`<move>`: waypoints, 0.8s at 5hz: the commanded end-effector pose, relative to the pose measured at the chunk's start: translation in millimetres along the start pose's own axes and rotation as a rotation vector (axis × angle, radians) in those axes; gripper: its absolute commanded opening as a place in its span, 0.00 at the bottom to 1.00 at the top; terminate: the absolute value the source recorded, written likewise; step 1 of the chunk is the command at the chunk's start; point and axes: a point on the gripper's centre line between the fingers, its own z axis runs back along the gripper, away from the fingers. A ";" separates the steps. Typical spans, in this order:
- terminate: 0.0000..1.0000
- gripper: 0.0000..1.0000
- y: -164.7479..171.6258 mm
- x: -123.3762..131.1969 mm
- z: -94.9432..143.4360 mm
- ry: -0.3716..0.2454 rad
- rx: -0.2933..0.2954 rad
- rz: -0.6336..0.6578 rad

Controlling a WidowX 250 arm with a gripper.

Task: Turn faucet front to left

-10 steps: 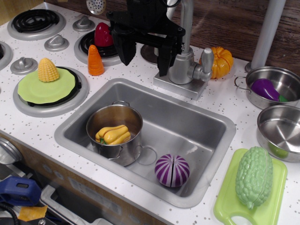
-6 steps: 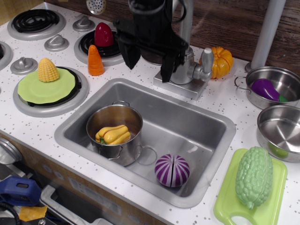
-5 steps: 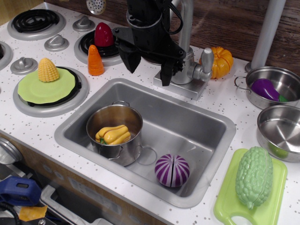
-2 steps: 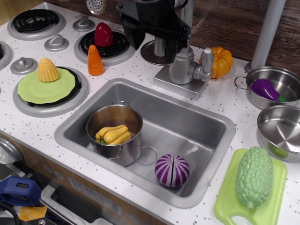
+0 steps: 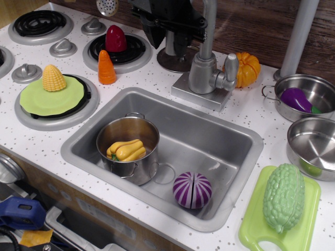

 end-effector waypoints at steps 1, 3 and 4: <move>0.00 0.00 18.0 6.4 3.3 -0.056 0.049 -0.043; 0.00 0.00 51.3 17.7 -7.5 -0.112 0.118 -0.111; 0.00 0.00 67.2 24.6 -14.4 -0.140 0.117 -0.137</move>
